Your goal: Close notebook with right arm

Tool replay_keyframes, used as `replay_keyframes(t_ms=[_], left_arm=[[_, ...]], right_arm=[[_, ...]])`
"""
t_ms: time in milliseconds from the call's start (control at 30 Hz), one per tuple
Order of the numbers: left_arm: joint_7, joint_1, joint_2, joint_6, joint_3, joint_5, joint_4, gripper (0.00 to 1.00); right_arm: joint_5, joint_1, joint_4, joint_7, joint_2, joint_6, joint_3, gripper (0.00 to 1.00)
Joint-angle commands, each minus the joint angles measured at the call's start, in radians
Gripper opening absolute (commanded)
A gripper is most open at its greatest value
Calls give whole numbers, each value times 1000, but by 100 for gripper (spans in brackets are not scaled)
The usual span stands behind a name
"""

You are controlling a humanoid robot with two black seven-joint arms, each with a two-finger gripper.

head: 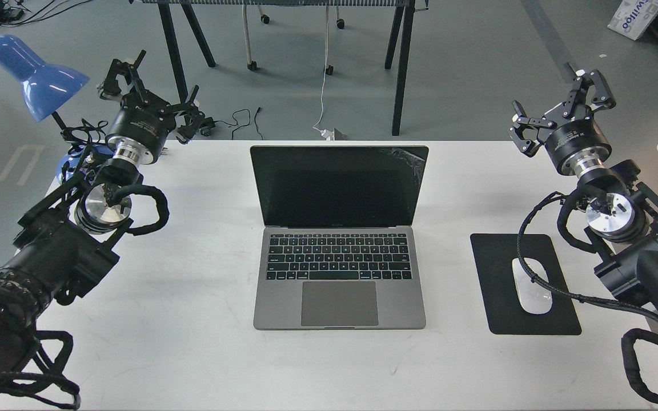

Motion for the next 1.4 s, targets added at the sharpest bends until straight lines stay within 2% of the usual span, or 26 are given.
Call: replay_keyframes(t_ms=[0, 200, 733, 1000, 1367], left_arm=[[-2, 0, 0, 0, 0, 0, 0, 100], [-2, 0, 0, 0, -1, 0, 0, 100], [0, 0, 0, 0, -1, 0, 0, 100], [0, 0, 0, 0, -1, 0, 0, 100], [0, 0, 0, 0, -1, 0, 0, 100]], right_arm=[[2, 0, 0, 1, 3, 0, 0, 100], [2, 3, 1, 1, 17, 0, -14, 100], [-1, 120, -60, 0, 207, -3, -138, 100], [2, 103, -20, 0, 204, 6, -255, 100], [1, -21, 234, -12, 68, 14, -351, 100]])
